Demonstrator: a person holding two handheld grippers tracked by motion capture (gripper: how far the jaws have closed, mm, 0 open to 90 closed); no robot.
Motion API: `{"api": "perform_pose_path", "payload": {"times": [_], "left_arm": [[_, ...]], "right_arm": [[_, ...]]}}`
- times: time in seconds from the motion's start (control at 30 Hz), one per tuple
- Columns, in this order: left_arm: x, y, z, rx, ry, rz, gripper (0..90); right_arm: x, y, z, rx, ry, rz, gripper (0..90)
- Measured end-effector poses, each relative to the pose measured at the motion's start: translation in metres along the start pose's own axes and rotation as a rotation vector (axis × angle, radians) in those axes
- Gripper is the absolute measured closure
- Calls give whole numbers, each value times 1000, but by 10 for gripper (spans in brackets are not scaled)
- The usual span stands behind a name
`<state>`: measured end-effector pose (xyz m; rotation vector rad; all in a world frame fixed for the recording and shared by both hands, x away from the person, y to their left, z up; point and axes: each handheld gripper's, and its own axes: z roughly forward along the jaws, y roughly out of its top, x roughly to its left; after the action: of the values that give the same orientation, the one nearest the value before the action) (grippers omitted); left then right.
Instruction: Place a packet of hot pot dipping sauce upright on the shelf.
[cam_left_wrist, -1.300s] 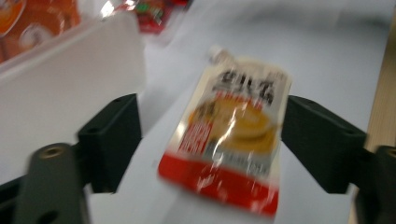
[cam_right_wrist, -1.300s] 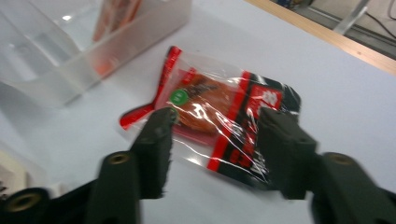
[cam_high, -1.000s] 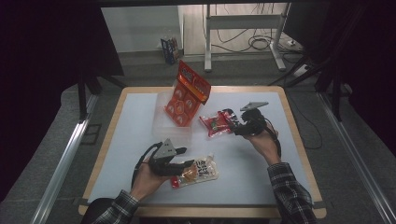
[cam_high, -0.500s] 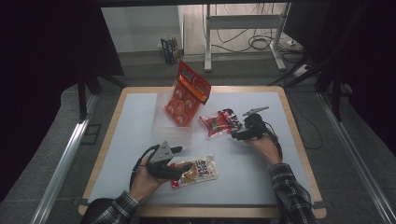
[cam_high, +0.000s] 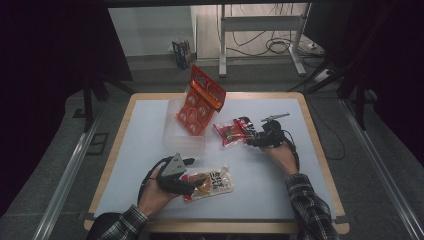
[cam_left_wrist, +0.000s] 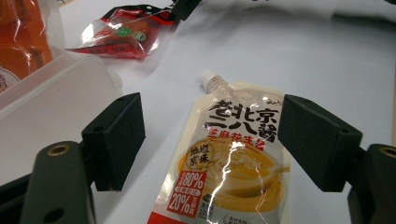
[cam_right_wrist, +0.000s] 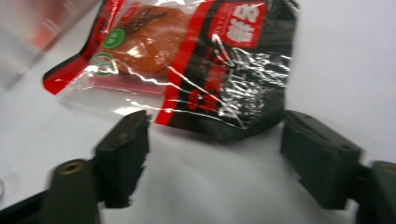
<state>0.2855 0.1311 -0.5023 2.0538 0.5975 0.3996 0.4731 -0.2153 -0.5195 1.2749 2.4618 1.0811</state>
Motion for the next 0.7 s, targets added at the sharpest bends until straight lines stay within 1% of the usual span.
{"api": "perform_pose_path", "payload": {"times": [0.03,0.07,0.1,0.2,0.27,0.3,0.33,0.37,0.43,0.47,0.5,0.6,0.67,0.7], "left_arm": [[0,0,0,1,-3,1,228],[-1,0,1,3,-3,3,227],[-1,0,1,4,-4,3,226],[-1,0,2,8,-5,6,224],[-2,0,3,10,-6,9,224],[-2,0,3,10,-6,9,223],[-2,0,3,10,-7,11,223],[-2,0,3,11,-7,11,222],[-2,0,3,12,-7,12,222],[-2,0,3,12,-7,12,221],[-2,0,3,13,-7,12,221],[-1,0,3,12,-6,11,220],[-1,0,3,11,-5,12,220],[-1,0,2,11,-5,13,220]], "right_arm": [[0,0,-1,2,-13,-2,330],[-1,0,-2,3,-46,2,442],[-2,0,-3,2,-57,10,479],[-4,0,-3,-2,-64,41,587],[-4,1,-4,-8,-74,72,667],[-5,1,-5,-10,-73,81,686],[-5,1,-5,-15,-66,94,759],[-4,1,-4,-12,-69,89,817],[-2,1,-3,-17,-57,69,884],[-2,1,-3,-17,-57,69,884],[4,3,-2,-13,-69,44,887],[8,5,-2,-13,-62,39,886],[14,9,-4,-10,-103,-17,826],[17,10,-5,-13,-110,-28,790]]}}
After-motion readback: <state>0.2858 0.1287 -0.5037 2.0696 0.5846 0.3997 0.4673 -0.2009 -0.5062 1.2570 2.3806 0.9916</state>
